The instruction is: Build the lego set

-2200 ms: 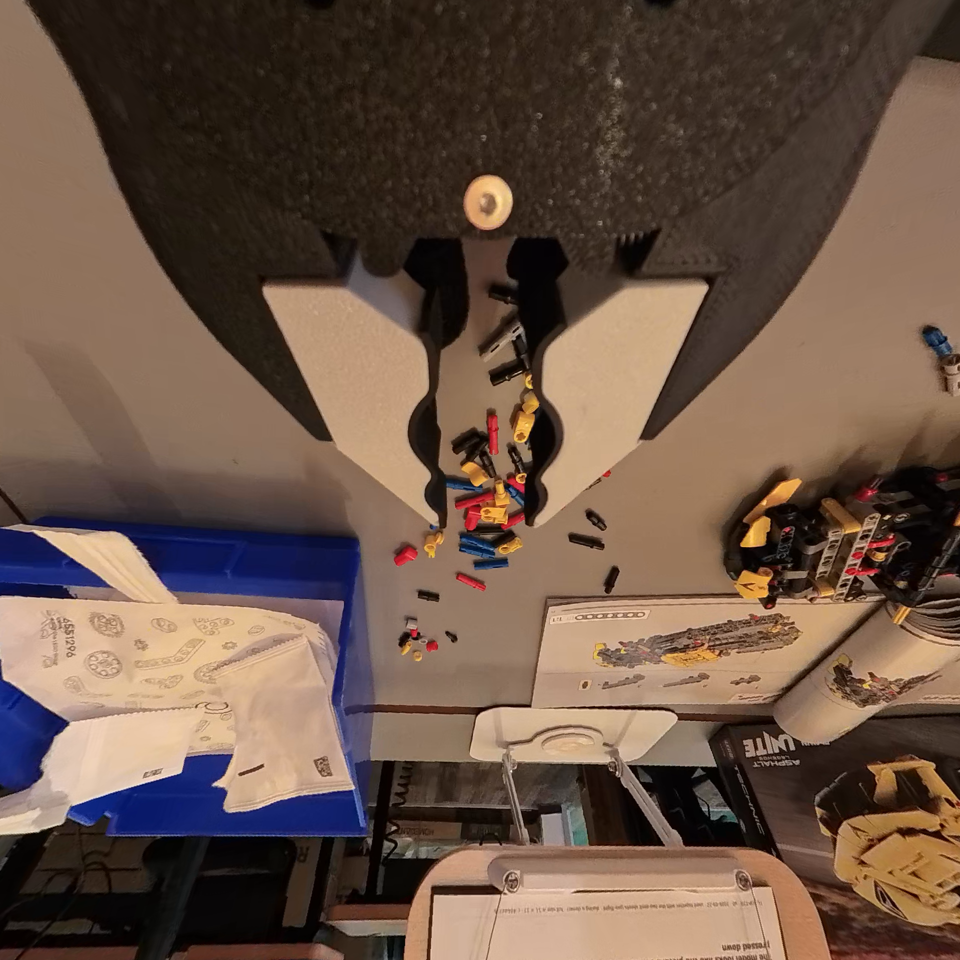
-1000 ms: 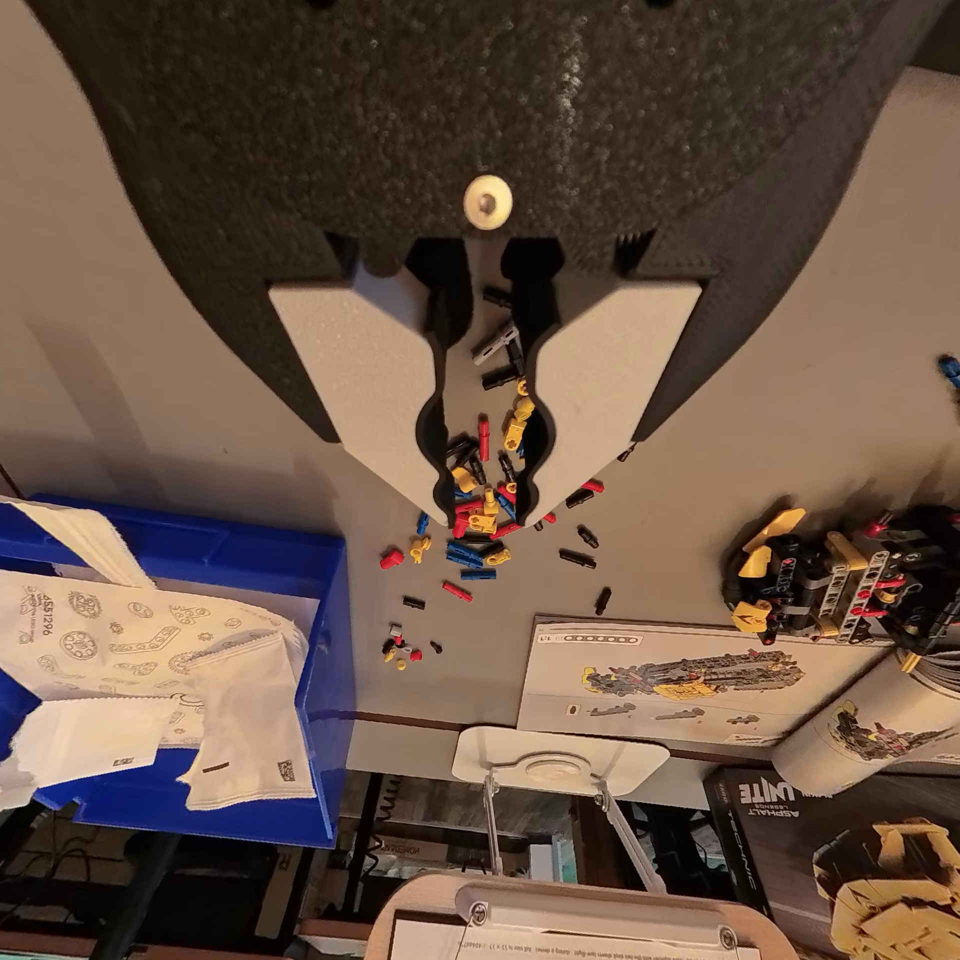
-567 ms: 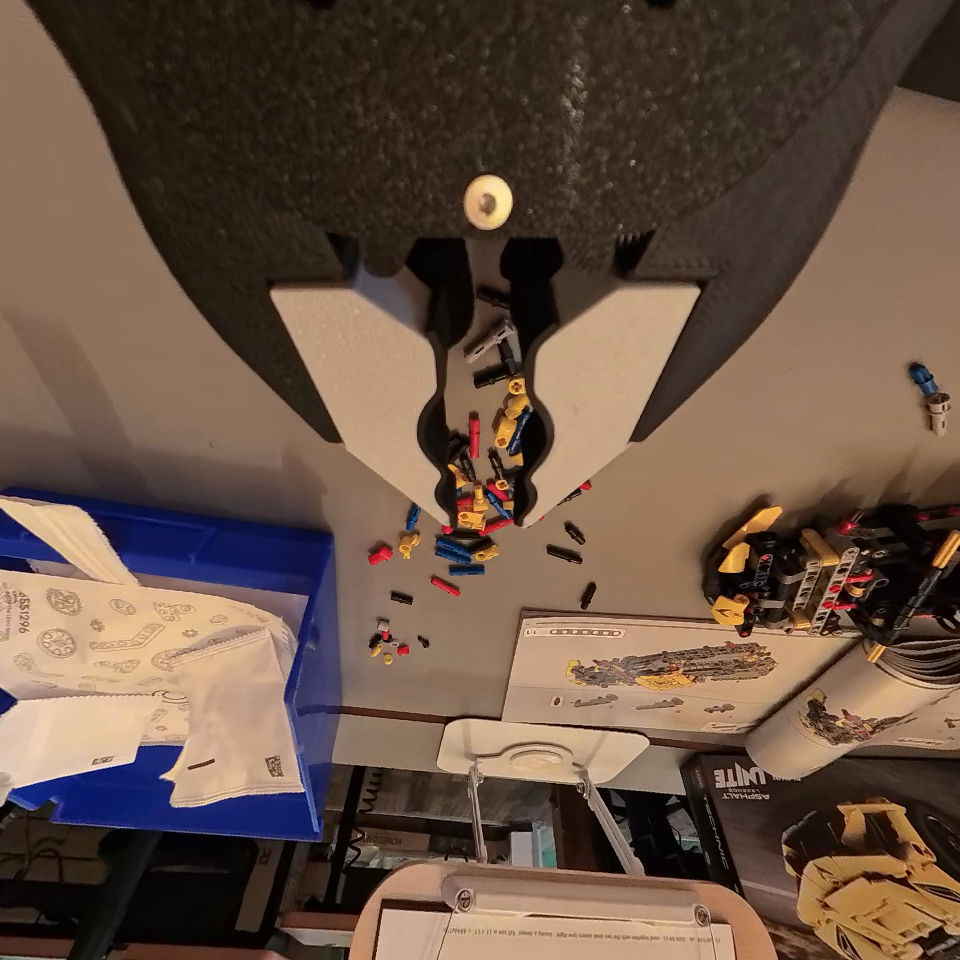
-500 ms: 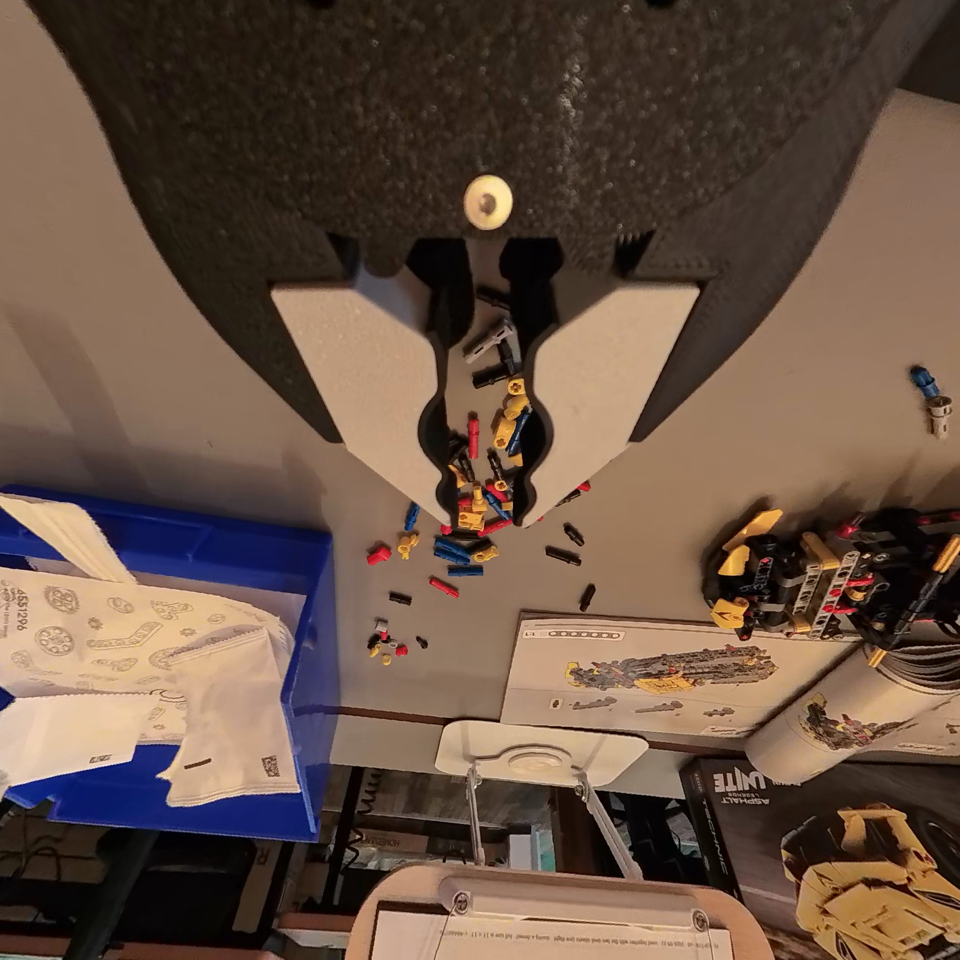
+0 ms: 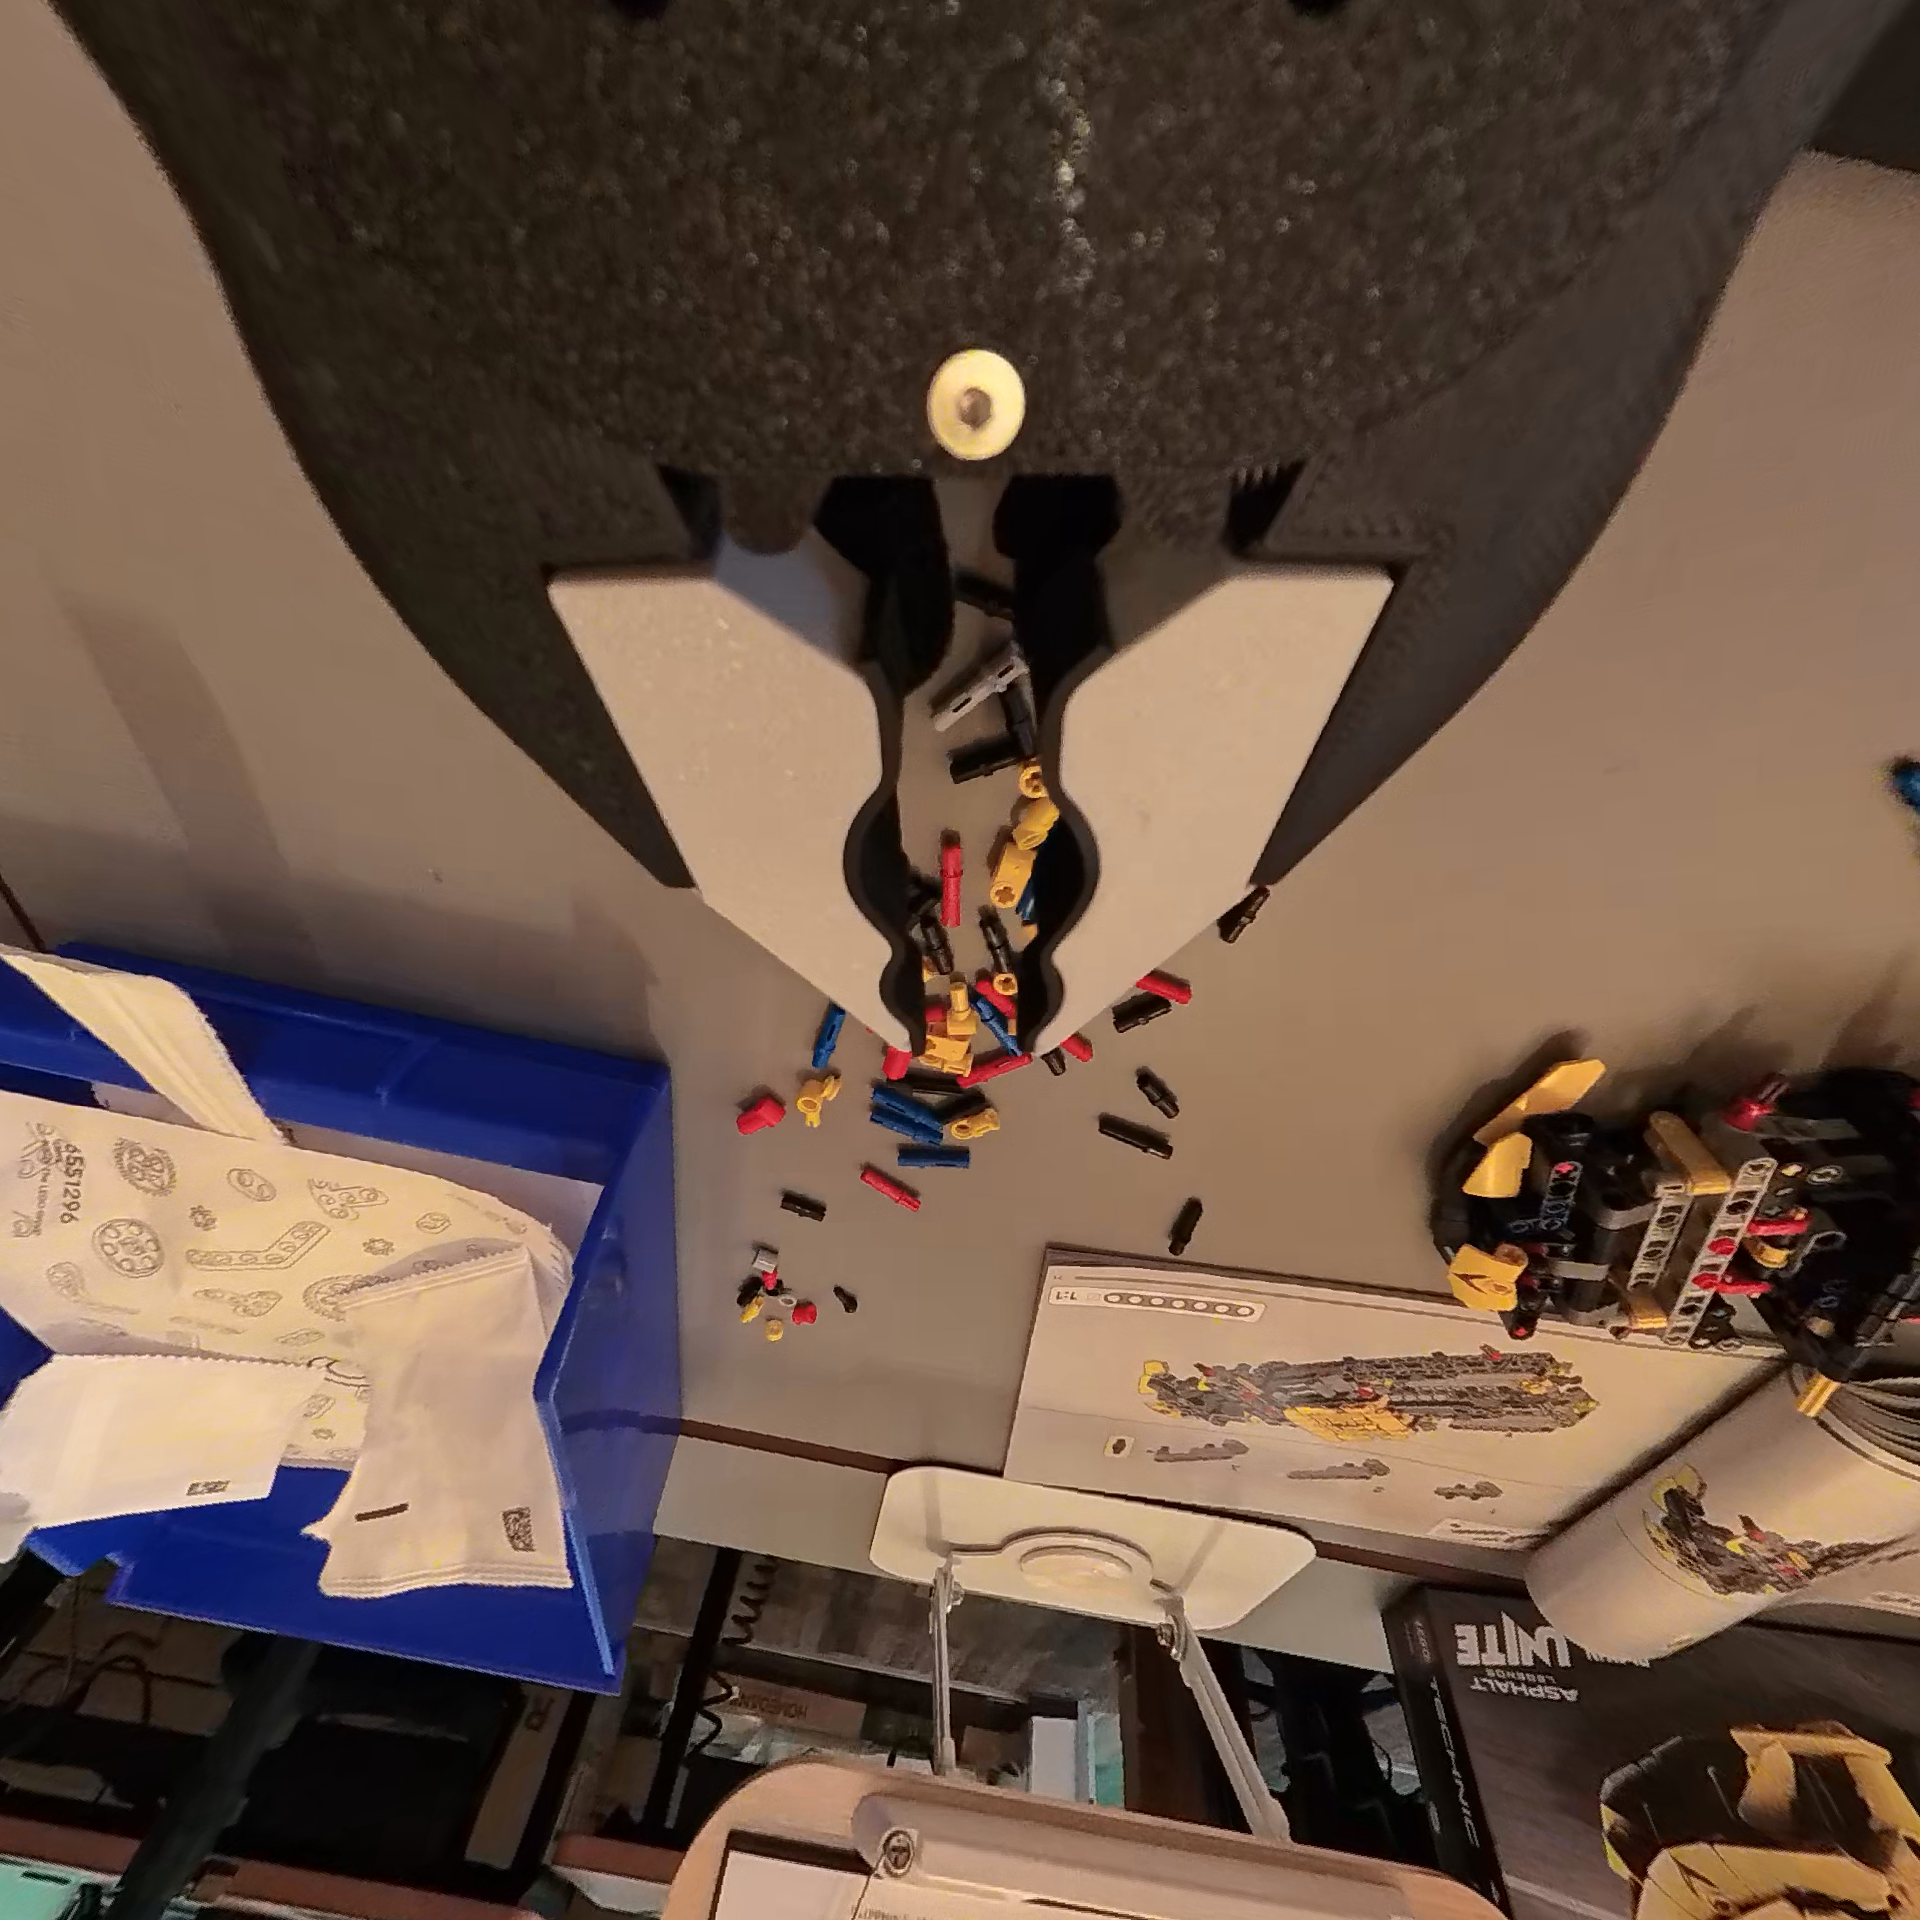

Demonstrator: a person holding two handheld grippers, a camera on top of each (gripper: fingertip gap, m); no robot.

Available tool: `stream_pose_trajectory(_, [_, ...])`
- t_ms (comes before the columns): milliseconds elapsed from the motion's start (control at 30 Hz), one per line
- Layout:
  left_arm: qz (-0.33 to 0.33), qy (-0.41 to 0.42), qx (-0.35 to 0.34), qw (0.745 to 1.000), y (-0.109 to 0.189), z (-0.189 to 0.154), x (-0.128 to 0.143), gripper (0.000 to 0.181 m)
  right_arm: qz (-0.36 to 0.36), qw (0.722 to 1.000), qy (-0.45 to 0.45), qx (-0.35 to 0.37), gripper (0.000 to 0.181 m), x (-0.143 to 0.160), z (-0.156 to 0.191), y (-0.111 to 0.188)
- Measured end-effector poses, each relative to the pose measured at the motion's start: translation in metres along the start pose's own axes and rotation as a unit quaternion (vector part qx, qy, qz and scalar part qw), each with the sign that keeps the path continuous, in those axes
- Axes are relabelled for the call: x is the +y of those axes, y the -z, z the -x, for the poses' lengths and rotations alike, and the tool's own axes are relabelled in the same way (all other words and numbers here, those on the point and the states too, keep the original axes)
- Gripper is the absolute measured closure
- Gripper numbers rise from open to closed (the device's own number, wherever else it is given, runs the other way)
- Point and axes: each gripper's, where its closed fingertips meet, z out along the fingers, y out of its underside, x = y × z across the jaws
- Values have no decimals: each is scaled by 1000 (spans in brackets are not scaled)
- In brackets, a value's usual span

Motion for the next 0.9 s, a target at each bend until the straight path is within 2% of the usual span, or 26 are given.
stream_pose_trajectory(133, [-77, -13, -34, 996, 36, -7, -35, 172, -7, 1000, 4, 6, 166, -2, -1, 1])
stream_pose_trajectory(233, [-146, -25, -7, 989, 60, -52, -61, 172, -28, 999, 7, 14, 165, -8, -2, 5])
stream_pose_trajectory(333, [-202, -32, 43, 978, 64, -110, -72, 172, -81, 997, 3, 15, 162, -27, 0, 14])
stream_pose_trajectory(433, [-255, -11, 52, 965, 68, -134, -78, 172, -116, 992, -37, -35, 160, -50, 22, 23])
stream_pose_trajectory(500, [-287, 14, 72, 955, 71, -146, -79, 172, -105, 987, -53, -113, 156, -65, 59, 23])
stream_pose_trajectory(567, [-281, 20, 81, 956, 65, -156, -71, 172, -79, 978, -38, -187, 156, -73, 104, 24])
stream_pose_trajectory(700, [-186, -20, 102, 977, 39, -181, -36, 172, -55, 949, -5, -310, 157, -76, 190, 37])
stream_pose_trajectory(800, [-133, -63, 106, 983, 20, -195, -19, 172, -40, 937, -3, -348, 160, -68, 221, 42])
stream_pose_trajectory(900, [-85, -95, 116, 985, 3, -206, -7, 172, -16, 930, -6, -366, 160, -59, 232, 41])
